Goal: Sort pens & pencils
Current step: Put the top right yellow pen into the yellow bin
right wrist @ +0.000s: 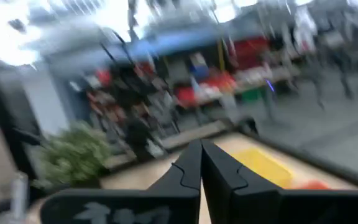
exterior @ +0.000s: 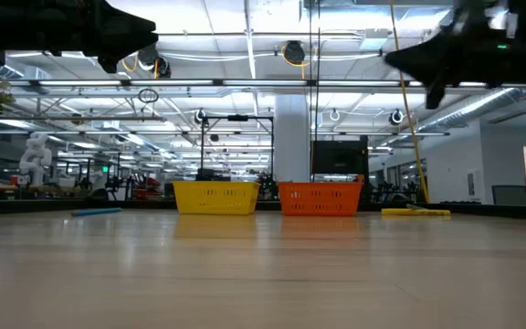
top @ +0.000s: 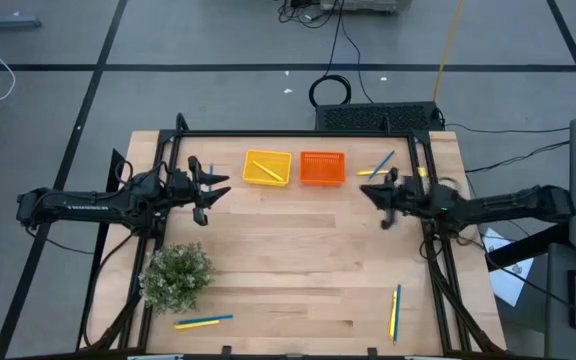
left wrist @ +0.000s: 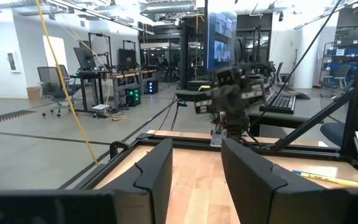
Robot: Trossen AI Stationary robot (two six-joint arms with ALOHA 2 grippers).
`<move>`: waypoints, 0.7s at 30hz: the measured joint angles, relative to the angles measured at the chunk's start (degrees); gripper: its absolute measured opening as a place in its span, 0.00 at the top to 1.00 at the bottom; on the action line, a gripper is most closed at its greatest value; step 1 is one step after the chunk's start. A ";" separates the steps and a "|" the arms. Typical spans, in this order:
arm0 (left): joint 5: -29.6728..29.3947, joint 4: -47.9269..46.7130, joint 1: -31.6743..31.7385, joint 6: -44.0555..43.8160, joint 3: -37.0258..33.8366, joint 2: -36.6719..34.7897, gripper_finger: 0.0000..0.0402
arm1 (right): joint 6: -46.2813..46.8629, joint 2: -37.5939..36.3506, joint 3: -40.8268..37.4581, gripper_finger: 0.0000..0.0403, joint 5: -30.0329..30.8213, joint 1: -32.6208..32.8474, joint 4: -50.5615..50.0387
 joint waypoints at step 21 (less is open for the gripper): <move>-0.02 -0.56 0.06 0.57 0.00 0.11 0.64 | -10.06 35.74 27.35 0.63 -5.78 -24.61 -63.45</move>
